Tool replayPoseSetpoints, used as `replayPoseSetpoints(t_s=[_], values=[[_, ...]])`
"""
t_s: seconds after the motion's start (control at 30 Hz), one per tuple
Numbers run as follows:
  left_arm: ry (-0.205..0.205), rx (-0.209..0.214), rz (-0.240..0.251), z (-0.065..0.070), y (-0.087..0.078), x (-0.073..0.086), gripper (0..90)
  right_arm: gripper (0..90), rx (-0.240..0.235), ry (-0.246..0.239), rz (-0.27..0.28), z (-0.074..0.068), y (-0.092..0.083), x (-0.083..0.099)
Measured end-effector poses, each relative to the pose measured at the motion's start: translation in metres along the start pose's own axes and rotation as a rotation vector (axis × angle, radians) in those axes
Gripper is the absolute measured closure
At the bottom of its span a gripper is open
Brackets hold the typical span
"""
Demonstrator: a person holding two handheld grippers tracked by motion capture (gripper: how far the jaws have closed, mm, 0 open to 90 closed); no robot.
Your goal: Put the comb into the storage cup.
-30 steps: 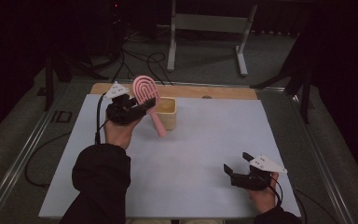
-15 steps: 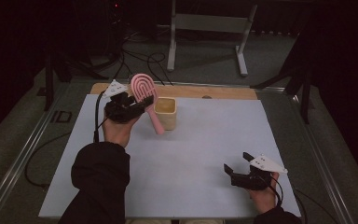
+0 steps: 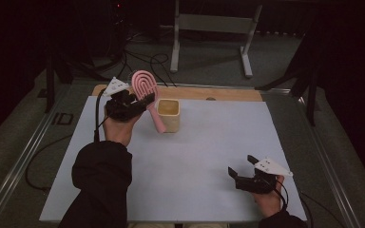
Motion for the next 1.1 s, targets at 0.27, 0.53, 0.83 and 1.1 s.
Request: replayPoseSetpoints(t_s=[0.27,0.53,0.83,1.1], values=[[-0.008,-0.009,0.013,-0.002,0.0,-0.005,64.7,9.6,-0.001,0.001,0.001,0.0,0.0,0.0],[-0.005,-0.02,0.018,-0.004,0.001,-0.008,64.7,9.6,0.0,0.003,-0.001,0.0,0.001,0.0],[0.006,-0.035,0.021,-0.004,0.003,-0.016,64.7,9.6,-0.002,0.005,0.002,0.0,0.001,0.0],[0.01,-0.043,0.032,-0.004,0.004,-0.022,64.7,9.6,-0.002,0.005,0.0,0.0,0.001,0.0]])
Point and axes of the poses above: each handheld gripper's, and its own axes: y roughly forward along the jaws, x roughly out of its underside, z roughly to its right, the point moved 3 cm from there along y, roughly forward along the jaws, and after that the axes turned 7 degrees about -y, right-handed, at the moved point
